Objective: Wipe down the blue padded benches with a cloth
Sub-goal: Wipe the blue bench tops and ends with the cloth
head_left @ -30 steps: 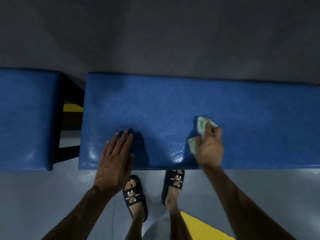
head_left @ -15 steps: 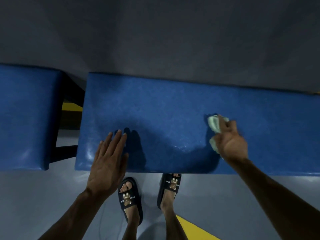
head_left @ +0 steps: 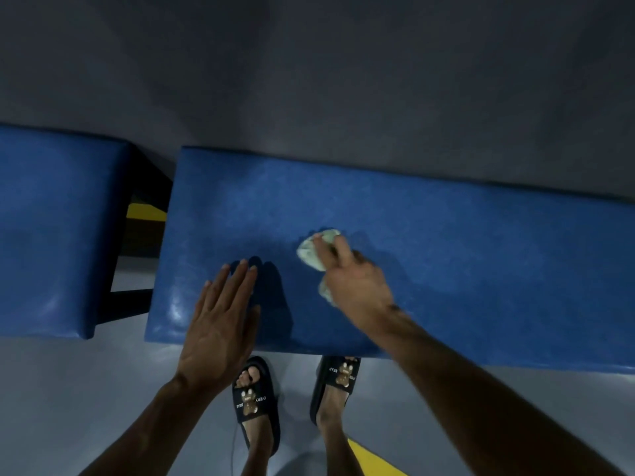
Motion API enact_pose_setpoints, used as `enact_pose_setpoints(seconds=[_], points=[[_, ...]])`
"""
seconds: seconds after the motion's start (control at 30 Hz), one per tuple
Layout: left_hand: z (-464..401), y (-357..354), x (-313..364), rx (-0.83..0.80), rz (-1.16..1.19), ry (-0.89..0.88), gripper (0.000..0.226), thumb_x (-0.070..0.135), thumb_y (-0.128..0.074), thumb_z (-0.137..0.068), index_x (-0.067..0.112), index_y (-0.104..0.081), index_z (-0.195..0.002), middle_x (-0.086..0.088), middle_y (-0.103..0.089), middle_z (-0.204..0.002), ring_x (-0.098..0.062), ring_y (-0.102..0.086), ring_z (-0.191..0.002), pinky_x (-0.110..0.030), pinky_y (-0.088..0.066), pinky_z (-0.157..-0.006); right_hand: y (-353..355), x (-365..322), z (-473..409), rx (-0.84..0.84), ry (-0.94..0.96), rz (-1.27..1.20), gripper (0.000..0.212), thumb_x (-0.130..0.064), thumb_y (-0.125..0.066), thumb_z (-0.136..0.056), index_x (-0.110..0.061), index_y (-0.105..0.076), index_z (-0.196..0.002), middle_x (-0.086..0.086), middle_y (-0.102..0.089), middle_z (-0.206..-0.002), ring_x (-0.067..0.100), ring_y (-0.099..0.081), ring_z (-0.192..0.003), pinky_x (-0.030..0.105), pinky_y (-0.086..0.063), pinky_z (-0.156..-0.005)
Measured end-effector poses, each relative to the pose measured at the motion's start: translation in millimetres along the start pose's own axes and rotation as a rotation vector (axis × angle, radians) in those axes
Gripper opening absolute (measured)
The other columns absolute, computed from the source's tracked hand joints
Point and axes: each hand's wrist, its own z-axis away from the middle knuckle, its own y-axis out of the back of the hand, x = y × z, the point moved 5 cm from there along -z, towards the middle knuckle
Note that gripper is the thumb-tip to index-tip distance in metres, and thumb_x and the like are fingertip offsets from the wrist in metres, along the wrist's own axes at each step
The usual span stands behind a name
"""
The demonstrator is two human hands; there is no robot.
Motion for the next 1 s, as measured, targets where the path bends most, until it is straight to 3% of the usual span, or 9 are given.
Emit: enact_pose_setpoints(seconds=[0.1,0.23,0.3,0.37,0.5,0.67,0.73,0.87,1.0], points=[[-3.5,-1.2,2.5,0.001,0.010,0.009,0.061,0.047,-0.022,-0.103,0.018,-0.019,-0.157,-0.001,-0.016,-0.164,-0.018,-0.004,-0.154,-0.054,-0.021,-0.121,-1.1,99.8,12.7,-0.072,-0.254,0.016,0.081,-0.025,-0.062,-0.087,-0.030,-0.018,-0.156,0.012,-0.025,-0.153,0.040,-0.055,-0.111,0.045,-0.051,-0.092],[-10.6,-0.9,4.1,0.006,0.015,0.004,0.061,0.044,-0.025,-0.103,0.016,-0.021,-0.157,-0.001,-0.017,-0.165,-0.018,-0.005,-0.154,-0.054,-0.022,-0.121,13.0,197.2,49.6,0.255,-0.445,-0.023,0.064,-0.035,-0.041,-0.085,-0.013,-0.046,-0.145,0.022,-0.048,-0.130,0.045,-0.050,-0.101,0.048,-0.047,-0.086],[-14.2,-0.9,3.7,0.004,0.019,0.001,0.060,0.043,-0.026,-0.103,0.015,-0.021,-0.157,-0.001,-0.017,-0.165,-0.018,-0.006,-0.154,-0.054,-0.022,-0.121,-1.8,194.3,50.5,0.327,-0.377,-0.150,0.061,-0.034,-0.042,-0.090,-0.009,-0.044,-0.146,0.024,-0.040,-0.146,0.048,-0.043,-0.125,0.050,-0.041,-0.104],[-16.5,-0.8,4.1,0.003,0.020,-0.005,0.061,0.042,-0.026,-0.103,0.015,-0.022,-0.157,-0.002,-0.018,-0.165,-0.018,-0.007,-0.154,-0.054,-0.022,-0.121,-17.9,174.2,42.8,0.394,-0.363,-0.312,0.058,-0.025,-0.047,-0.095,-0.007,-0.037,-0.150,0.019,-0.024,-0.160,0.042,-0.024,-0.146,0.047,-0.027,-0.118],[-19.7,-0.5,3.9,0.002,0.021,-0.002,0.061,0.042,-0.027,-0.103,0.016,-0.021,-0.157,0.000,-0.017,-0.165,-0.017,-0.006,-0.154,-0.052,-0.020,-0.122,-28.8,134.3,16.6,0.583,-0.495,-0.516,0.061,0.002,-0.044,-0.088,-0.010,-0.040,-0.148,0.015,-0.023,-0.161,0.033,-0.024,-0.148,0.053,-0.026,-0.119],[-24.3,0.6,4.9,0.006,0.024,0.024,0.061,0.043,-0.025,-0.102,0.017,-0.022,-0.157,0.001,-0.018,-0.165,-0.015,-0.005,-0.154,-0.053,-0.020,-0.122,-29.3,-13.9,-29.7,0.410,-0.053,-0.357,0.073,0.007,-0.046,-0.086,-0.015,-0.031,-0.153,0.009,-0.016,-0.164,0.034,-0.007,-0.152,0.047,-0.020,-0.122],[-25.7,1.8,4.6,0.009,0.016,0.023,0.061,0.043,-0.026,-0.102,0.016,-0.023,-0.156,0.001,-0.019,-0.165,-0.016,-0.007,-0.154,-0.054,-0.022,-0.121,-27.1,-27.7,-38.0,0.349,0.092,-0.285,0.076,0.008,-0.048,-0.084,-0.014,-0.028,-0.154,0.008,-0.015,-0.165,0.031,-0.007,-0.152,0.044,-0.021,-0.122],[-31.2,4.8,1.8,0.021,0.002,0.020,0.061,0.043,-0.025,-0.102,0.015,-0.024,-0.156,-0.001,-0.019,-0.164,-0.017,-0.008,-0.154,-0.054,-0.022,-0.120,-20.4,52.5,-29.6,0.304,0.170,-0.006,0.081,0.005,-0.038,-0.075,-0.017,-0.031,-0.153,0.007,-0.022,-0.163,0.027,-0.021,-0.150,0.040,-0.027,-0.120],[-35.0,4.2,-0.3,0.021,-0.005,0.026,0.061,0.045,-0.022,-0.102,0.017,-0.022,-0.156,0.000,-0.017,-0.164,-0.015,-0.005,-0.154,-0.051,-0.017,-0.122,-14.6,182.5,5.3,0.338,-0.198,-0.108,0.072,-0.004,-0.042,-0.082,-0.015,-0.031,-0.152,0.012,-0.023,-0.162,0.034,-0.023,-0.148,0.048,-0.024,-0.119]])
